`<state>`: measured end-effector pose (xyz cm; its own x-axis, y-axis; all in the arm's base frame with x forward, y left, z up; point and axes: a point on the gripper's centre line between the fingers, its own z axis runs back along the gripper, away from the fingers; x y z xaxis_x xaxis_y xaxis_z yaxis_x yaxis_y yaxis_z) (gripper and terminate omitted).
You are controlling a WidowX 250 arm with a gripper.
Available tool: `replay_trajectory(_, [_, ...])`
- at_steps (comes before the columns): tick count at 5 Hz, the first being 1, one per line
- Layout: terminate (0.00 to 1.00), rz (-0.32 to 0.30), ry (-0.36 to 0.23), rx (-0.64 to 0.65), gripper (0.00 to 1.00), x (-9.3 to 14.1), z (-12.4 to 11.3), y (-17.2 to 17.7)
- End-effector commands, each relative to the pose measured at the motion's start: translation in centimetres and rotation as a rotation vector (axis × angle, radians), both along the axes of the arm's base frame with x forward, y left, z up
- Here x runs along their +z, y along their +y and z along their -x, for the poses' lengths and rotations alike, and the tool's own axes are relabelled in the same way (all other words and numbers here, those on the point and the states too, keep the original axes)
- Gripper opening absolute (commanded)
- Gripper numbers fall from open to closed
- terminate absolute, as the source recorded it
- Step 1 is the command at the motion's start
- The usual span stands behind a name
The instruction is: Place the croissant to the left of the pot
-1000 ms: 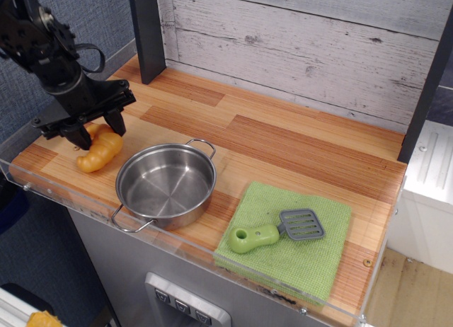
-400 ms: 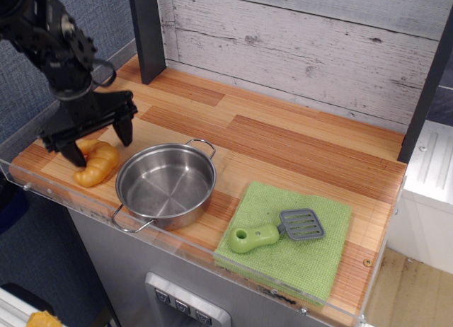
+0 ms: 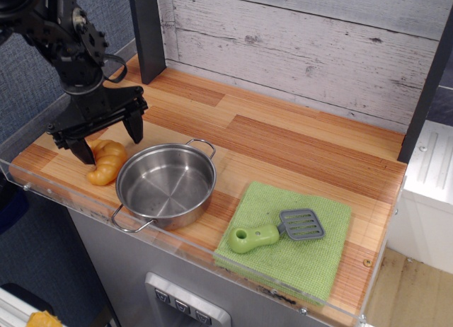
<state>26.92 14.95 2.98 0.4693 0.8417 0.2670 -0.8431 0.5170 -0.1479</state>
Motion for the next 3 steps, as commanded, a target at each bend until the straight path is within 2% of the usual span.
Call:
replay_trajectory(1, [0.0, -0.061, -0.169, -0.036, 1.0, 8.6, -0.4, 0.2])
replay_trajectory(2, [0.0, -0.151, -0.167, -0.051, 1.0, 11.4, -0.2, -1.4])
replay_trajectory(3, [1.0, -0.151, -0.167, -0.051, 1.0, 11.4, -0.2, -1.4])
